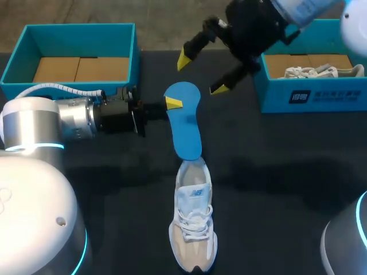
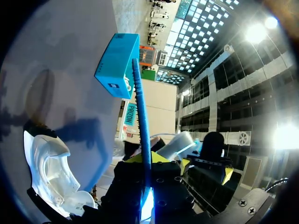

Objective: Take the shoe out of the shoebox, open the shoe tongue, remove and reinsert the insole, then place the shoe into the shoebox

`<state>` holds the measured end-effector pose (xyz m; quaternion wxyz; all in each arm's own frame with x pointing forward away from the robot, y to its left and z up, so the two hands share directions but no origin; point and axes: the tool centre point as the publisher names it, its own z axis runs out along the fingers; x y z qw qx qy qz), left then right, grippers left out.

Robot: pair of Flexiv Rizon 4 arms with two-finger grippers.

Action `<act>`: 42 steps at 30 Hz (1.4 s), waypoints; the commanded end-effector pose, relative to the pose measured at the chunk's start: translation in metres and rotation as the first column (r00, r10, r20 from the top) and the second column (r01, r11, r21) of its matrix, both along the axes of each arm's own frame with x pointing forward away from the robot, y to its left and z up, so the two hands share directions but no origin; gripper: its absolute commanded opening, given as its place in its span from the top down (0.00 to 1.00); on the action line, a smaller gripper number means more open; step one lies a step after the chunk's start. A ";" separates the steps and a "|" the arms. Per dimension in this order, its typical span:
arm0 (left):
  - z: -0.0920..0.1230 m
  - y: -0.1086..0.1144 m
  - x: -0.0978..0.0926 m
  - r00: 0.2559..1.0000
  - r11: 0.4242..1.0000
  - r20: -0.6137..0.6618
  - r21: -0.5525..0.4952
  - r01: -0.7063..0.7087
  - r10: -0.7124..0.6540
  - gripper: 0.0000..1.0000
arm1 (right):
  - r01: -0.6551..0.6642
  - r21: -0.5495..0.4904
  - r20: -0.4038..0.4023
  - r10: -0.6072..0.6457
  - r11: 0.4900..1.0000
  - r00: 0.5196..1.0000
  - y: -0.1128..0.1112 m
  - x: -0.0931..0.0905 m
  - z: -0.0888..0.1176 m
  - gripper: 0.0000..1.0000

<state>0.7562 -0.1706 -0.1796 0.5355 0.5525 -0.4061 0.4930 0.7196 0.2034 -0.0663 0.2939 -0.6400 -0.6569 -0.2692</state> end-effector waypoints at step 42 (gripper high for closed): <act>0.027 0.023 0.023 0.334 0.904 0.896 -0.145 -0.402 0.292 1.00 | 0.084 0.711 -0.020 -0.099 0.698 0.995 -0.017 0.015 -0.034 0.00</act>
